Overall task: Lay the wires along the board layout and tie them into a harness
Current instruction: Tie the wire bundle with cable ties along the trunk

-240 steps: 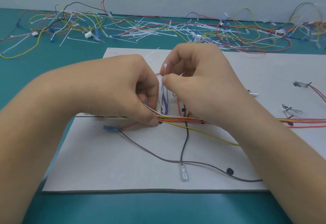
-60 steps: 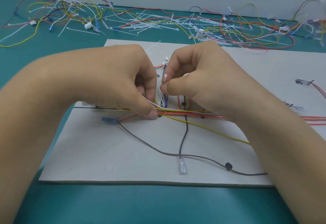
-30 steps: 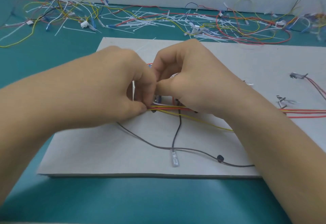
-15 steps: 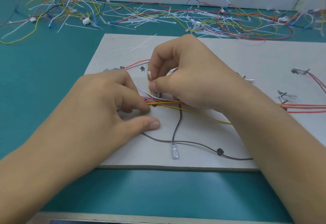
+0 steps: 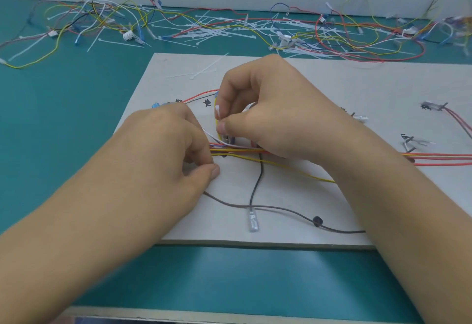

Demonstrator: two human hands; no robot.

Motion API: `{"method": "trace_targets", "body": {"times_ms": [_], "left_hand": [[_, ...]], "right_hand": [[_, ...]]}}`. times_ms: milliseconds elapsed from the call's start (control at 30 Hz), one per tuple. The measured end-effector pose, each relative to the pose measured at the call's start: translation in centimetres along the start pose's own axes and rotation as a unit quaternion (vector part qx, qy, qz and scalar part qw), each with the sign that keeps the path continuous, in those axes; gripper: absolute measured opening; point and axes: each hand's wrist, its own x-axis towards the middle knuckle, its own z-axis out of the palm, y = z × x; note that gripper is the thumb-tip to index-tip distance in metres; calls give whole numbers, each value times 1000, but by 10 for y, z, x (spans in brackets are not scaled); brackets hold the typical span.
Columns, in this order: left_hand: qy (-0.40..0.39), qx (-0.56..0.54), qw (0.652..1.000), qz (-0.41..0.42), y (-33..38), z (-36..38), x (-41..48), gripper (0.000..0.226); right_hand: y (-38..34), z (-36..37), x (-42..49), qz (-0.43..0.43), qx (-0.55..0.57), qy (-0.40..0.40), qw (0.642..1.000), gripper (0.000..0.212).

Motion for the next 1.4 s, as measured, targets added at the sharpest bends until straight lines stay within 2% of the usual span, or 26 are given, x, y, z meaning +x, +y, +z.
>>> {"method": "trace_targets", "body": {"times_ms": [167, 367, 467, 600, 667, 767, 900, 1100, 1233, 1400], "left_hand": [[6, 87, 996, -18, 9, 5, -1, 16], [-62, 172, 983, -29, 23, -1, 6, 12], [-28, 209, 978, 4, 20, -6, 10, 19], [-31, 152, 988, 12, 11, -8, 11, 21], [-40, 111, 993, 9, 9, -7, 10, 15], [-6, 86, 996, -2, 8, -8, 11, 6], [30, 122, 992, -20, 7, -11, 19, 24], [25, 101, 995, -2, 7, -12, 36, 28], [-28, 69, 997, -15, 5, -11, 51, 23], [-89, 35, 994, -45, 3, -15, 57, 20]], "right_hand": [[-1, 0, -1, -4, -10, -3, 1000, 15], [-2, -2, -1, -2, -18, -6, 1000, 15], [-3, -4, -2, -1, -33, -1, 999, 14], [-5, -6, -3, 0, -46, 1, 999, 15], [-5, -6, -3, 5, -45, 11, 999, 14], [-4, -6, -3, 12, -54, 7, 998, 13], [-5, -7, -3, 12, -54, -7, 998, 10], [-2, -12, -3, 48, 2, -36, 998, 7], [-1, -15, -3, 49, 57, -56, 996, 8], [0, -13, -3, 50, 73, -57, 994, 7]]}}
